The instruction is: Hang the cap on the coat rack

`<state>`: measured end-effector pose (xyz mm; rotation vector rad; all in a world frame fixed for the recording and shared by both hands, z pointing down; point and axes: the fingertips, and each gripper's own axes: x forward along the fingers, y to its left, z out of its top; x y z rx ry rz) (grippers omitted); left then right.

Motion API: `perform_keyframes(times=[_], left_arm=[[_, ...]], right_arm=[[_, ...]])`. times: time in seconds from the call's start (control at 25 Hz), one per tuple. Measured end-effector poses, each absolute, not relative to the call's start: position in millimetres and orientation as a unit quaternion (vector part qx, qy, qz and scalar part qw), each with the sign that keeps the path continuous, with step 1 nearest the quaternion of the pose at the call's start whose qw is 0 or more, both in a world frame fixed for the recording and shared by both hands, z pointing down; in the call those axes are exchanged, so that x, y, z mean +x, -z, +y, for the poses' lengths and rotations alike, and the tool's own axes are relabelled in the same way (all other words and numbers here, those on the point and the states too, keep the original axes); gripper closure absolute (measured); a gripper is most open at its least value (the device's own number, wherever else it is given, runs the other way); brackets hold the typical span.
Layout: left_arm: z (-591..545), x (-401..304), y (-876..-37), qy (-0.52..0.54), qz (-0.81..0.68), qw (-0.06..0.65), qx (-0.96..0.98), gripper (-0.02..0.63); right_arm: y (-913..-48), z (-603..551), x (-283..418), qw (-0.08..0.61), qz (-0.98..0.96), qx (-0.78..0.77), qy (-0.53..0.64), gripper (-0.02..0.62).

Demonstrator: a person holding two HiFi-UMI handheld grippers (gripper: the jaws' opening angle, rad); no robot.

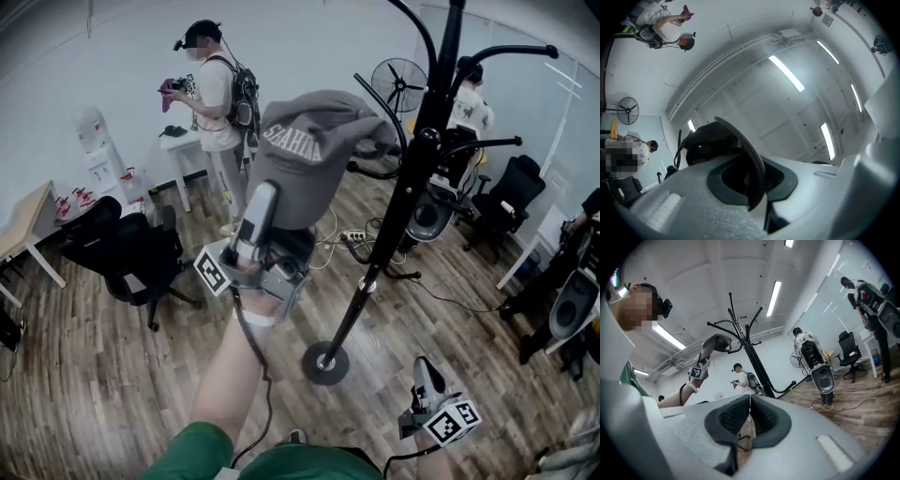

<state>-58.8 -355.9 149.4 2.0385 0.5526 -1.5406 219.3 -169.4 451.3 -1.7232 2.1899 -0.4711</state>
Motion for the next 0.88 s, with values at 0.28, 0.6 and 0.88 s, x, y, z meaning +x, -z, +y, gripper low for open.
perform_keyframes(times=[0.28,0.6,0.88], left_arm=[[-359.5,-40.6,-196.1,0.561,0.199,0.291,0.749,0.563],[-353.9,-60.0,-241.2,0.573,0.181,0.309,0.737,0.561],[-338.9,-88.8,-271.6,0.582,0.178,0.299,0.735,0.561]], right_arm=[[-447.1,-175.1,237.2,0.162,0.768,-0.598,0.163,0.586],[-449.9,-190.0,229.9,0.154,0.786,-0.573,0.172,0.586],[-463.4,-201.2,223.2,0.147,0.798,-0.551,0.192,0.586]])
